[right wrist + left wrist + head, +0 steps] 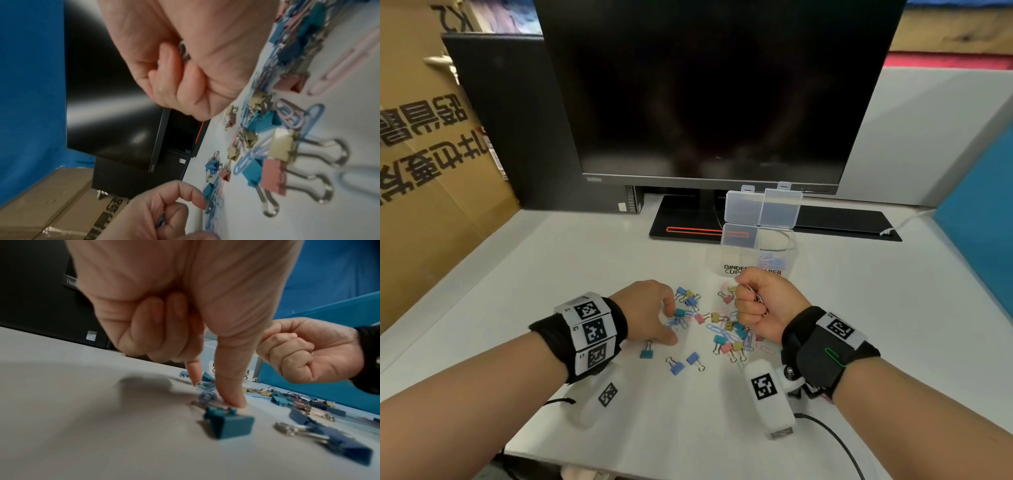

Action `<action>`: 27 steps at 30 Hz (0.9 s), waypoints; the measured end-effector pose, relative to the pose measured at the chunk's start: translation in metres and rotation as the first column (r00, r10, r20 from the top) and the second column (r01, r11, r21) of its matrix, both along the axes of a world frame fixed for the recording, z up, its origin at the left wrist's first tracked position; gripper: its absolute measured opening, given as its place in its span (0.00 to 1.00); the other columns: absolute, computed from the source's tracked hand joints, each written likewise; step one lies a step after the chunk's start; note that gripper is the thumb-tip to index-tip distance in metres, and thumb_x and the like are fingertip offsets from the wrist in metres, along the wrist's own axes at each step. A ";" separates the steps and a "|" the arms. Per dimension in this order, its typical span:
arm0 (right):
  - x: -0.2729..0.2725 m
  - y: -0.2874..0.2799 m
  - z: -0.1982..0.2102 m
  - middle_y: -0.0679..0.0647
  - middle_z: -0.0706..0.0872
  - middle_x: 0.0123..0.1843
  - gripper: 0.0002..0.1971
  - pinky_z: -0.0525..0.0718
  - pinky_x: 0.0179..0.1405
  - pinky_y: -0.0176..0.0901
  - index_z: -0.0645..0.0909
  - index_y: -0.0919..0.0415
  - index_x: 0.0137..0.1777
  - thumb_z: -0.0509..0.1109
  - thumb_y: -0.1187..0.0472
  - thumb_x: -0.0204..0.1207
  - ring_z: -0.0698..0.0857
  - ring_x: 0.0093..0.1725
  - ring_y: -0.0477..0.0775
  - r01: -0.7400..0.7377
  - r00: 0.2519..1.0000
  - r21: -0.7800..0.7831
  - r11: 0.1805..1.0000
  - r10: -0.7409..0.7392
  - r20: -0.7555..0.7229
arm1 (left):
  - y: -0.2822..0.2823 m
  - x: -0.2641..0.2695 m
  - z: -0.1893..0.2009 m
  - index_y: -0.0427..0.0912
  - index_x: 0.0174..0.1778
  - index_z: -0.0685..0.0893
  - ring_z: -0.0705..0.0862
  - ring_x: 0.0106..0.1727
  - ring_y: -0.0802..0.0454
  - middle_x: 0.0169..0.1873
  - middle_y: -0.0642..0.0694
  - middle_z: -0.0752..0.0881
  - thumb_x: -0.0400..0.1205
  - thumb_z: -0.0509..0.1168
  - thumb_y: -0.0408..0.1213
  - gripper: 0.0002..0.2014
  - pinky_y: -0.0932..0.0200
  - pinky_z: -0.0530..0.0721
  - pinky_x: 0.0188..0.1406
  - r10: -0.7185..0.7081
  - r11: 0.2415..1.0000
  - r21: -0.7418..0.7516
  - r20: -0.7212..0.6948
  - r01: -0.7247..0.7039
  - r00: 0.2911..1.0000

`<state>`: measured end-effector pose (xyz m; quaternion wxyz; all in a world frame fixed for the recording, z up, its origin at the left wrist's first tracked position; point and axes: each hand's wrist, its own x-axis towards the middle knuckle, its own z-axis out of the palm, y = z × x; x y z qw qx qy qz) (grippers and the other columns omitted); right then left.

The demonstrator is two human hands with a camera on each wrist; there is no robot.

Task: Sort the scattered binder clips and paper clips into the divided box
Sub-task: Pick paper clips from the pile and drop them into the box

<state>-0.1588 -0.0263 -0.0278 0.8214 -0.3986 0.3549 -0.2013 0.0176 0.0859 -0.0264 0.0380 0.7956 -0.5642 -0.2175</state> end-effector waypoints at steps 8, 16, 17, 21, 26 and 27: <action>0.015 0.008 0.009 0.52 0.69 0.24 0.10 0.57 0.15 0.30 0.81 0.64 0.42 0.59 0.72 0.78 0.61 0.17 0.45 -0.335 0.908 -0.219 0.917 0.252 -0.334 | -0.006 0.003 -0.002 0.44 0.52 0.84 0.71 0.35 0.61 0.32 0.61 0.70 0.77 0.71 0.48 0.13 0.70 0.67 0.29 -0.097 0.995 -0.007 0.006 0.097 0.995; 0.053 0.026 0.006 0.55 0.84 0.46 0.12 0.77 0.37 0.41 0.81 0.60 0.44 0.71 0.51 0.74 0.82 0.45 0.57 -0.879 0.467 -0.475 0.036 -0.129 -0.875 | -0.005 -0.001 -0.004 0.41 0.47 0.84 0.78 0.42 0.52 0.39 0.50 0.80 0.80 0.63 0.43 0.09 0.62 0.73 0.39 -0.153 0.988 0.046 0.072 0.150 0.986; 0.056 0.026 0.003 0.54 0.81 0.40 0.14 0.73 0.30 0.39 0.77 0.59 0.38 0.72 0.48 0.72 0.80 0.41 0.56 -0.887 0.455 -0.462 0.017 -0.142 -0.879 | -0.006 0.000 -0.004 0.41 0.45 0.84 0.78 0.41 0.51 0.40 0.46 0.82 0.80 0.63 0.43 0.10 0.62 0.73 0.38 -0.157 0.986 0.061 0.071 0.153 0.985; 0.062 0.024 -0.001 0.52 0.76 0.34 0.14 0.67 0.24 0.35 0.77 0.60 0.40 0.73 0.50 0.71 0.78 0.38 0.56 -0.897 0.437 -0.442 -0.010 -0.172 -0.883 | -0.004 0.000 -0.004 0.41 0.40 0.77 0.76 0.40 0.49 0.39 0.43 0.80 0.83 0.58 0.42 0.10 0.62 0.71 0.34 -0.195 0.976 0.111 0.075 0.186 0.978; 0.064 0.024 -0.004 0.52 0.75 0.32 0.08 0.67 0.24 0.36 0.75 0.60 0.41 0.70 0.57 0.73 0.79 0.38 0.58 -0.899 0.431 -0.437 -0.001 -0.176 -0.885 | -0.001 -0.003 0.000 0.47 0.32 0.65 0.72 0.40 0.49 0.31 0.51 0.71 0.86 0.54 0.40 0.15 0.68 0.65 0.30 -0.239 0.964 0.142 0.079 0.226 0.968; 0.064 0.024 -0.005 0.53 0.76 0.33 0.07 0.67 0.24 0.36 0.74 0.60 0.42 0.69 0.58 0.74 0.79 0.38 0.57 -0.902 0.423 -0.432 0.009 -0.177 -0.888 | -0.001 -0.003 0.000 0.47 0.32 0.65 0.72 0.40 0.49 0.31 0.50 0.71 0.86 0.54 0.41 0.15 0.68 0.65 0.30 -0.235 0.964 0.142 0.073 0.223 0.969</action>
